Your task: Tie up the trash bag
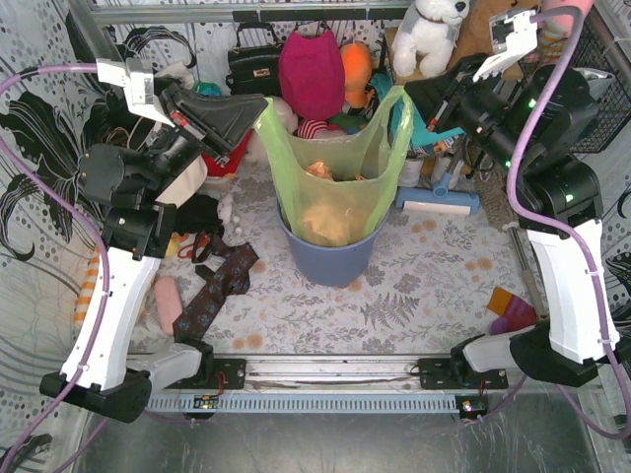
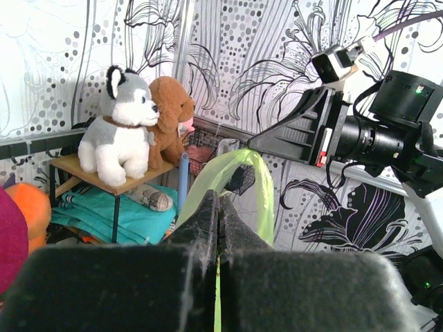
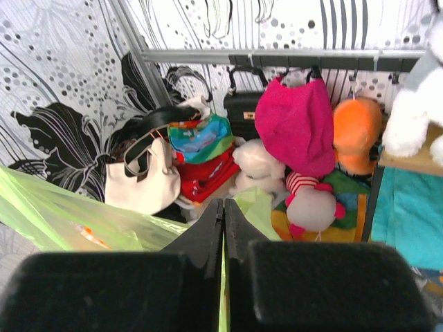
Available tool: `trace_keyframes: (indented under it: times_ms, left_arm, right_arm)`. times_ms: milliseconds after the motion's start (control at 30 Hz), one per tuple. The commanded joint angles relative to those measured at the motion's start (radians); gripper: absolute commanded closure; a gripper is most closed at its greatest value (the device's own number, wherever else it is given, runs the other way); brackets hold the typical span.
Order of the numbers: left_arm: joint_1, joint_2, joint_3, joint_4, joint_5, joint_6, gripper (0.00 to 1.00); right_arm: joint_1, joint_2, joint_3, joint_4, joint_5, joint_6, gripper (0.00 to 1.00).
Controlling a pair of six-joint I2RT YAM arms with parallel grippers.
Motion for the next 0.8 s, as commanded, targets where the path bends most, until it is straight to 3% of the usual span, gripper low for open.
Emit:
trace_keyframes:
  times_ms: [0,233,500,667,767]
  left_arm:
    - [0.016,-0.021,-0.038,0.070,-0.023,-0.013,1.00]
    - [0.019,0.041,0.104,0.040,0.016,-0.005,1.00]
    - [0.021,0.031,0.059,0.034,0.001,-0.003,1.00]
    - [0.021,0.020,0.082,-0.004,-0.020,0.021,0.80]
    - [0.022,0.020,0.131,-0.035,-0.024,0.018,0.59]
  right_arm:
    - [0.001,-0.039,-0.073,0.081,-0.004,0.023,1.00]
    - [-0.001,0.025,0.085,0.055,-0.040,0.004,1.00]
    - [-0.001,-0.006,0.004,0.095,-0.045,0.013,1.00]
    - [-0.001,-0.005,0.001,0.094,-0.051,0.009,1.00]
    - [0.000,-0.002,0.005,0.092,-0.054,0.009,1.00]
